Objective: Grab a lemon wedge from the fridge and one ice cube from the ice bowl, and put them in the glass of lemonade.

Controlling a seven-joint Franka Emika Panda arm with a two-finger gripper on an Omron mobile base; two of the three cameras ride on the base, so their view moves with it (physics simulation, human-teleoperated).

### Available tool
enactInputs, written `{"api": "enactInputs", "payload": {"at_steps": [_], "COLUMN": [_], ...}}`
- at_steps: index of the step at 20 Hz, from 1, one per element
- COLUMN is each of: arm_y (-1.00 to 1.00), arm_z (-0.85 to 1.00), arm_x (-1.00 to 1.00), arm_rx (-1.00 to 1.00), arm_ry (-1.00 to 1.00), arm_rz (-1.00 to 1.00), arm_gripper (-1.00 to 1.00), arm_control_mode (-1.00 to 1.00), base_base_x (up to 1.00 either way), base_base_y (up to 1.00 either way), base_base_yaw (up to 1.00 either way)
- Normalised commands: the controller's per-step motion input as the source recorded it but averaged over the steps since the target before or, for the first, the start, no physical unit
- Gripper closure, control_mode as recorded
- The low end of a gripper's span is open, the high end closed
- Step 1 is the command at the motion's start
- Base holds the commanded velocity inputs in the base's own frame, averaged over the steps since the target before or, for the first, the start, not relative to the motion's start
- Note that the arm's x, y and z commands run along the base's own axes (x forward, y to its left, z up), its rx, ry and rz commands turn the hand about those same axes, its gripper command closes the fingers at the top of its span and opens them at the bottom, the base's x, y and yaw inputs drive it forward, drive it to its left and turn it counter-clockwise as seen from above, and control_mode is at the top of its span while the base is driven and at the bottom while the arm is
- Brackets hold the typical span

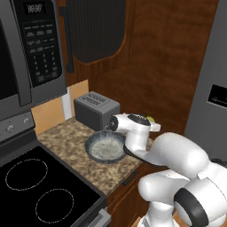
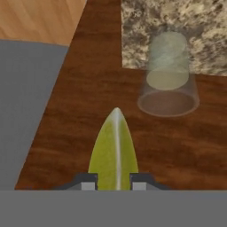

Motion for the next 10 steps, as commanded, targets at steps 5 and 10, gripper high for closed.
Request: {"api": "enactInputs", "payload": {"at_steps": [5,10], "arm_y": [0.00,0.00], "arm_z": [-0.22,-0.22], "arm_x": [0.30,0.30], "arm_rx": [-0.02,-0.04], "arm_ry": [0.00,0.00], "arm_rz": [0.00,0.00], "arm_gripper": [1.00,1.00], "arm_control_mode": [-1.00,-1.00], "base_base_x": [0.00,0.00], "base_base_y": [0.00,0.00], "base_base_yaw": [0.00,0.00]}}
